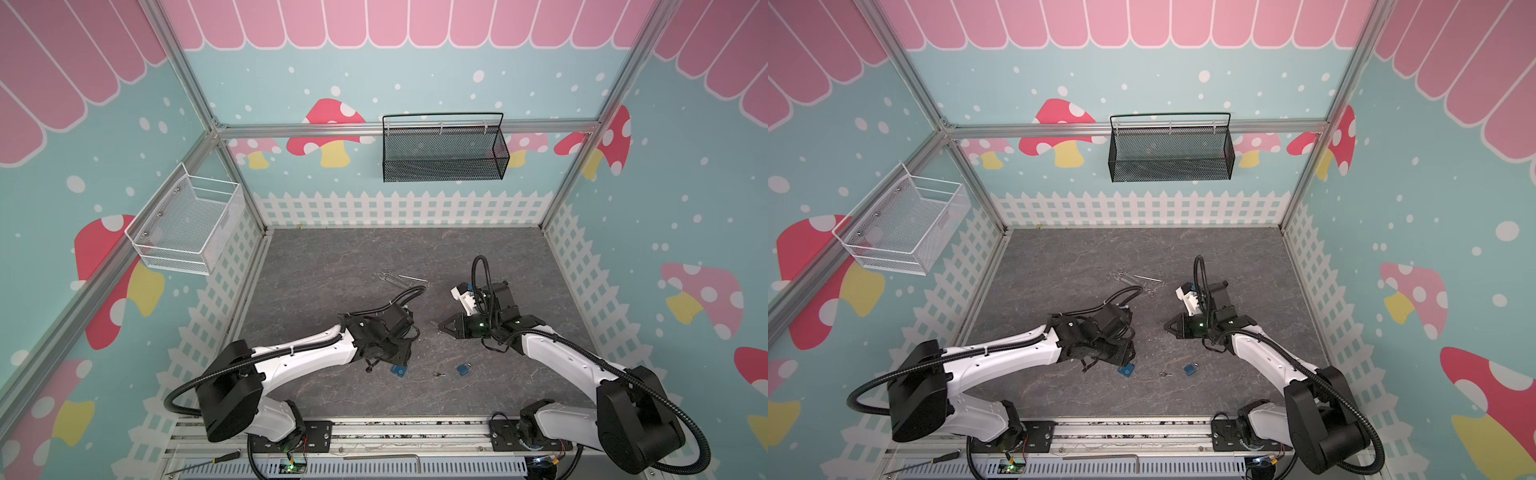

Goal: Unlock with the key
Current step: 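Lower the left gripper onto the blue padlock while the right holds the key, then close the left gripper on the blue padlock body and lift it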

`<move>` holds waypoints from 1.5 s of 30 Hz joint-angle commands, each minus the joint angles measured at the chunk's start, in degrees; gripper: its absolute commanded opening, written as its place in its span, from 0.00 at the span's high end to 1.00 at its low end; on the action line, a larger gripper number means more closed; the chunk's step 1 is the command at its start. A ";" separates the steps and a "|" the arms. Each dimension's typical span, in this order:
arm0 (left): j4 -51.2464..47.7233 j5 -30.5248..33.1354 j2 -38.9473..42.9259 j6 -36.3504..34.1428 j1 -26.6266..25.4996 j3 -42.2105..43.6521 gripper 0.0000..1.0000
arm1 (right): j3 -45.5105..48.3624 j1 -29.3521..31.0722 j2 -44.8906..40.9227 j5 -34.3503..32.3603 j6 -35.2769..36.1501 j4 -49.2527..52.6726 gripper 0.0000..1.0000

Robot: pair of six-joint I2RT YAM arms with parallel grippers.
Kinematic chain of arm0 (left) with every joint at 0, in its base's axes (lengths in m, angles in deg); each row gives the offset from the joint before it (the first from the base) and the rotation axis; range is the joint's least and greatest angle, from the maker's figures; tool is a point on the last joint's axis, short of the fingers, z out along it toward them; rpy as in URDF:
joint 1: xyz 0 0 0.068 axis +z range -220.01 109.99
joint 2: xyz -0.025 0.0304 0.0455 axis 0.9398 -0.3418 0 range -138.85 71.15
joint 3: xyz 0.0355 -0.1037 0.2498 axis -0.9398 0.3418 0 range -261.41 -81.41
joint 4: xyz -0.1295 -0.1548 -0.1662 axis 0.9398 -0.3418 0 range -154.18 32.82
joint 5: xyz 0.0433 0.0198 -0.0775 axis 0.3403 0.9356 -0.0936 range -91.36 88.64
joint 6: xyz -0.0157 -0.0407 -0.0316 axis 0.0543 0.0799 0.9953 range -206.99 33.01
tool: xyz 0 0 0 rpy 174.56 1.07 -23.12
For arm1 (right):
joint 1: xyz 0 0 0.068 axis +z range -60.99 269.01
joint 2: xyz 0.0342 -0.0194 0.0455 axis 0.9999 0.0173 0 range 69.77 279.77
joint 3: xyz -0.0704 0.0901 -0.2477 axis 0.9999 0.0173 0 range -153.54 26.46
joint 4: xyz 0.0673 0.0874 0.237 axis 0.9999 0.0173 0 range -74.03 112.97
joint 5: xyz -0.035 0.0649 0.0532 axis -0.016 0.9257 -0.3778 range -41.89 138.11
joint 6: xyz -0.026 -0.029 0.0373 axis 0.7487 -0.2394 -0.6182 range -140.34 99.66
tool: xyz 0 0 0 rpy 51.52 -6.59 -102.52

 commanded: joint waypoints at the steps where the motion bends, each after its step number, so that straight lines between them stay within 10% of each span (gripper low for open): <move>1: -2.26 0.78 -3.67 1.80 -0.95 -0.47 0.43 | 0.49 -0.38 -0.32 -1.28 -0.40 0.07 1.00; 16: -0.30 -2.39 -15.21 2.59 -3.75 -3.34 0.46 | 0.39 -0.38 1.59 -0.48 0.35 -0.72 1.00; 33: -11.20 10.12 -22.84 5.57 -8.46 -8.64 0.59 | 0.02 -0.47 0.69 -0.10 0.06 -0.65 1.00; 45: -14.00 16.64 -22.70 6.83 -8.82 -9.73 0.96 | -1.02 -0.56 -0.40 -0.75 0.10 0.03 1.00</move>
